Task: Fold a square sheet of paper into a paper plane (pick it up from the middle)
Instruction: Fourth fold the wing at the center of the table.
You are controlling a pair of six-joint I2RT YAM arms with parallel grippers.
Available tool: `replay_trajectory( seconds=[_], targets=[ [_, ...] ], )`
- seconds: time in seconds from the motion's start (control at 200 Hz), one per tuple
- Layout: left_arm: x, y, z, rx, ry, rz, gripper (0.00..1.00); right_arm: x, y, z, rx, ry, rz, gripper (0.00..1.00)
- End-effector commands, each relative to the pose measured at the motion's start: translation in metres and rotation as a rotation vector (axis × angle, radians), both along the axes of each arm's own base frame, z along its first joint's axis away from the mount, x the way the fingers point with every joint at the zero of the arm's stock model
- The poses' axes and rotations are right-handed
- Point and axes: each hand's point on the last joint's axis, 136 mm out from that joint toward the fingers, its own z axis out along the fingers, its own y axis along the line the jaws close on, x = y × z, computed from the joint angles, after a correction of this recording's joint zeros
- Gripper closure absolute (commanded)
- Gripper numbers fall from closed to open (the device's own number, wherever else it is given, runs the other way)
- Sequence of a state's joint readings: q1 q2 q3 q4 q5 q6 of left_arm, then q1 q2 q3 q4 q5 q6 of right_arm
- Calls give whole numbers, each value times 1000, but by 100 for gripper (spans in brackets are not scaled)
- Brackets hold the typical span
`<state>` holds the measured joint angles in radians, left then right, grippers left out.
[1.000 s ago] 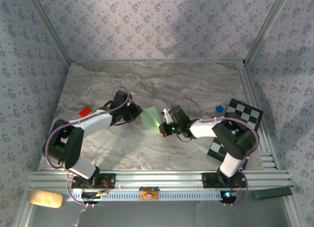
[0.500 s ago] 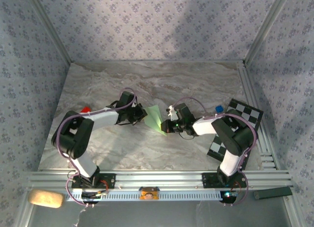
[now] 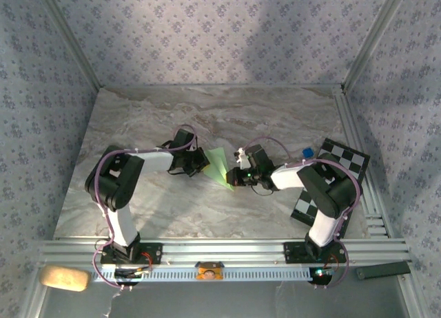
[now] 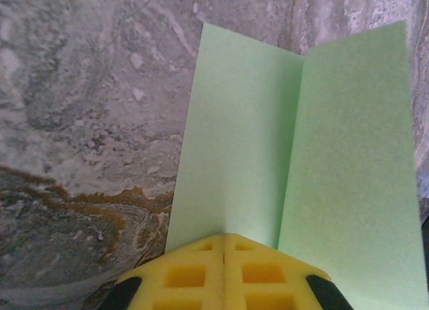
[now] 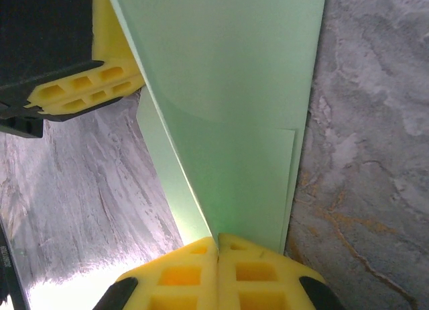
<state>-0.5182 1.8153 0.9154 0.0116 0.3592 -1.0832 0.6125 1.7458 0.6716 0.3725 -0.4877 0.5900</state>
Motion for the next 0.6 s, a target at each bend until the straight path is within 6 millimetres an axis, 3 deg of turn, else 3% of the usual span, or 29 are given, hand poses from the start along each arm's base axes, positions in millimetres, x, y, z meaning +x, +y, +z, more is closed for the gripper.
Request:
replay_trajectory(
  seconds=[0.0, 0.455, 0.595],
  targets=[
    [-17, 9, -20, 51, 73, 13, 100, -5, -4, -6, 6, 53, -12, 100],
    [-29, 30, -19, 116, 64, 74, 100, -7, -1, -6, 51, 99, -14, 100],
    [-26, 23, -15, 89, 48, 50, 100, -10, 1, -10, 47, 125, 1, 100]
  ],
)
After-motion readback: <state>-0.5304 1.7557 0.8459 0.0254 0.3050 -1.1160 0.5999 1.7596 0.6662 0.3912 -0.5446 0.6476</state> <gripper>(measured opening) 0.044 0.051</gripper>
